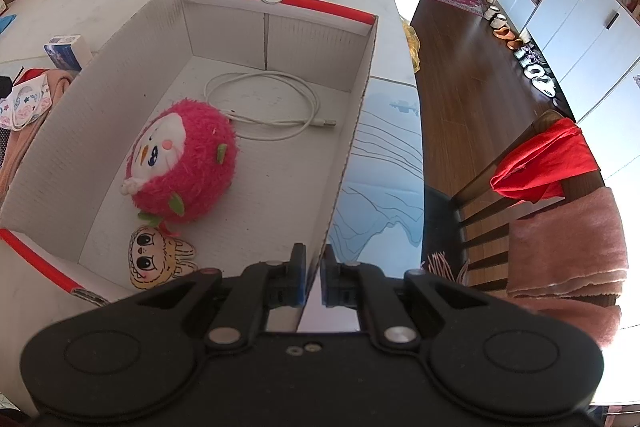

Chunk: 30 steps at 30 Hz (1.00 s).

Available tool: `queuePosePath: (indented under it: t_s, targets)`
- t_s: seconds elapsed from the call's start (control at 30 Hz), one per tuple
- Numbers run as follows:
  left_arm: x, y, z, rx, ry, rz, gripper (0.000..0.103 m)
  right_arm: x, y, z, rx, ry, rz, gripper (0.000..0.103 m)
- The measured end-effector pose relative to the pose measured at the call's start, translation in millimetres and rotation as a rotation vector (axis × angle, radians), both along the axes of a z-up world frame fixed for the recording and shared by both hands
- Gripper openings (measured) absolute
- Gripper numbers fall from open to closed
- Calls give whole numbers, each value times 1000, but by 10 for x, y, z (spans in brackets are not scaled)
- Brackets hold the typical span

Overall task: Organize objects
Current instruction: 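Move the left gripper back over the pony-print paper bag on the pile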

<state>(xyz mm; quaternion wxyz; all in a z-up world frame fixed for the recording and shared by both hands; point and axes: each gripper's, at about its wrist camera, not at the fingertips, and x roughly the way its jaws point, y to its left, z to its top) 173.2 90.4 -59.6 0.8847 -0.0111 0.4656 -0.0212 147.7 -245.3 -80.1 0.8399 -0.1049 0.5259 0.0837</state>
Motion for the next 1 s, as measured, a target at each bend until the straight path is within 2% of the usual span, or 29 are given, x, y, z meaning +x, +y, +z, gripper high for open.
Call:
queuePosePath:
  t_s: [0.13,0.57,0.87,0.9,1.0]
  targets:
    - [72,230,-163,1,14,49,100,6,-1,0,-3,0,-1,6]
    - [227,572,-669,5,75,114,100,11,3,-5,-6,3,-4,6]
    - [242,519,-748,105,46,100,99,-1,-4,2,-11,4,-5,6]
    - [235,509,-744,115,39,96,97,3,8,2,-12,4,-5,6]
    - [238,499,-743,124,34,87,77,6,10,1,-11,4,-5,6]
